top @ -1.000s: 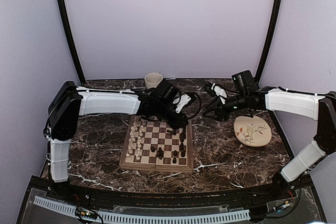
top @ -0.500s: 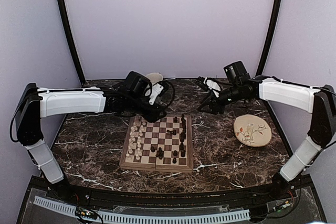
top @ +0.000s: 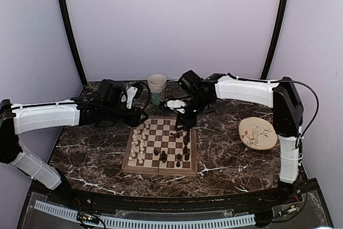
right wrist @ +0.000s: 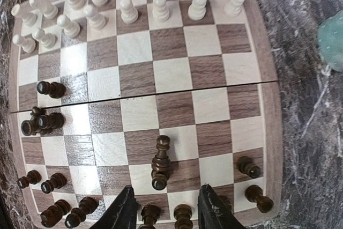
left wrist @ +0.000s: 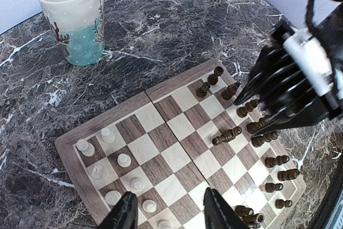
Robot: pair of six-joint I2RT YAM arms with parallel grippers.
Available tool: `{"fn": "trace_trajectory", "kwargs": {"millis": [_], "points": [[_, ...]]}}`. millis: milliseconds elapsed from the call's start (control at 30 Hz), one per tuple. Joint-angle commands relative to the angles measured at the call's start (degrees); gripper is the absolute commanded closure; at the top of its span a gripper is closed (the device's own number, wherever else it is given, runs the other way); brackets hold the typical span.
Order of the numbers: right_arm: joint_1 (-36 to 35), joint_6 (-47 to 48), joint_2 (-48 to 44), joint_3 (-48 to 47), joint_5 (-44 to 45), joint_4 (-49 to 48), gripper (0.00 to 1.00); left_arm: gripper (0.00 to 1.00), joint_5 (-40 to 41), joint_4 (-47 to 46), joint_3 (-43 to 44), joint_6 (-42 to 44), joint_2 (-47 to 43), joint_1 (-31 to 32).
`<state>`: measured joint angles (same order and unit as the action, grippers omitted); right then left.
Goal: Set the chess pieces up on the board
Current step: Pick up the chess pile from the chessboard.
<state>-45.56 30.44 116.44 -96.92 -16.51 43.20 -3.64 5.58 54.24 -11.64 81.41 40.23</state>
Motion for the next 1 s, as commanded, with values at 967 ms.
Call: {"fn": "trace_trajectory", "kwargs": {"millis": [967], "points": [[-4.12, -1.00, 10.94, -11.63, 8.33, 11.44, 0.80, 0.56, -4.96, -8.36, -6.82, -5.41, -3.63, -0.33]]}}
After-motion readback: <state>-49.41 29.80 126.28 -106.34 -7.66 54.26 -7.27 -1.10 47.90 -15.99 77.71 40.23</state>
